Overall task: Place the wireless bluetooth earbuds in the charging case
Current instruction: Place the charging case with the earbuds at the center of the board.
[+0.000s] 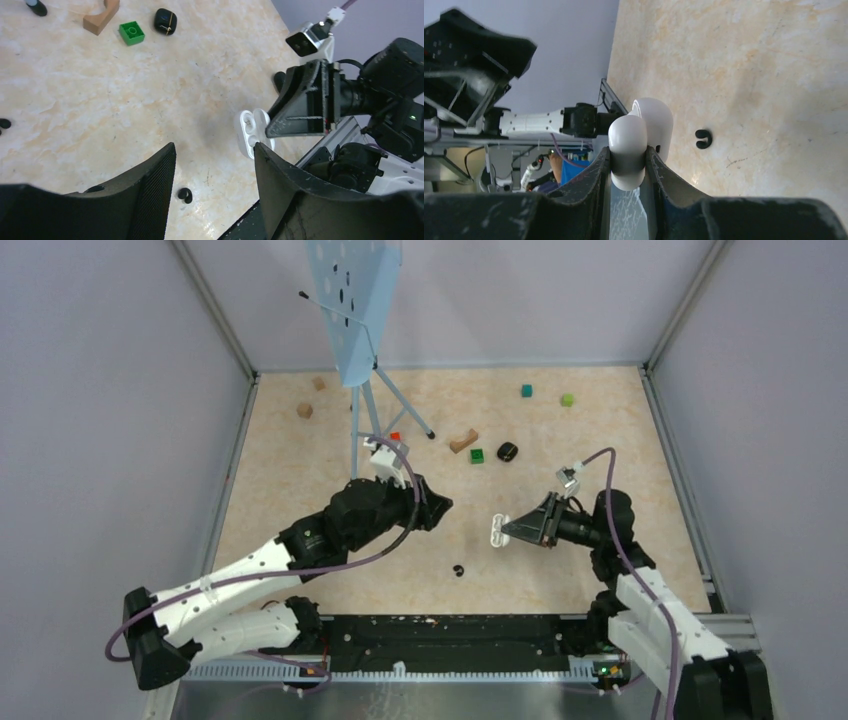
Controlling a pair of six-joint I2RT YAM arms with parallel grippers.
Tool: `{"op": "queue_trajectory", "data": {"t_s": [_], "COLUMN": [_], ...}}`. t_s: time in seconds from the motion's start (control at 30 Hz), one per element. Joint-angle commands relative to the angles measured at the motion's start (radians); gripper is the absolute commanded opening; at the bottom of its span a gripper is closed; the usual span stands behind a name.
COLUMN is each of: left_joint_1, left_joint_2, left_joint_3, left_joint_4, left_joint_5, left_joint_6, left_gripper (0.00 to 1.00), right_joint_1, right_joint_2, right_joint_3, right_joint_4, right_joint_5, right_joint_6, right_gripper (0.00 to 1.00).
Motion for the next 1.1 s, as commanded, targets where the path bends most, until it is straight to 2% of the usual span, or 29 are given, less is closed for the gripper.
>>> {"op": "queue_trajectory", "data": {"t_s": [0.0,0.03,0.1,0.2,0.43,0.5,0.73,0.9,0.93,1.0,1.07], "left_joint_1": [0.011,0.012,0.013,0.014,0.015,0.015,0.015,0.015,0.015,0.015,0.015], "left_joint_2": [-0.078,-0.084,-0.086,-0.082,-0.062,-0.057,-0.056,-0.066,-0.068,-0.069,-0.07], "left_joint_3": [-0.062,-0.074,-0.084,-0.087,-0.065,-0.063,-0.071,-0.07,-0.07,-0.072,-0.075], "left_joint_4": [-0.033,-0.026,-0.019,-0.021,-0.032,-0.026,-0.004,-0.013,-0.013,-0.017,-0.015], "left_joint_5": [-0.043,-0.041,-0.029,-0.012,-0.032,-0.034,-0.031,-0.034,-0.034,-0.034,-0.033], "left_joint_6": [-0.032,-0.043,-0.062,-0.062,-0.013,-0.011,-0.003,0.0,0.0,-0.002,-0.004], "left_gripper": [0.64,0.64,0.64,0.64,0.64,0.64,0.64,0.64,0.64,0.64,0.64], "right_joint_1": [-0.001,0.005,0.026,0.045,0.046,0.046,0.044,0.043,0.043,0.04,0.039], "right_joint_2": [0.261,0.362,0.503,0.616,0.663,0.688,0.74,0.71,0.693,0.653,0.598], "right_joint_3": [0.043,0.053,0.084,0.119,0.258,0.269,0.242,0.248,0.254,0.261,0.269], "right_joint_4": [0.308,0.406,0.495,0.497,0.066,-0.013,-0.036,-0.134,-0.165,-0.232,-0.291], "right_joint_5": [0.038,0.043,0.041,0.074,0.238,0.266,0.304,0.38,0.406,0.472,0.516], "right_joint_6": [0.035,0.055,0.079,0.068,-0.158,-0.192,-0.203,-0.248,-0.26,-0.273,-0.284], "right_gripper": [0.0,0.0,0.0,0.0,0.0,0.0,0.0,0.0,0.06,0.33,0.55]}}
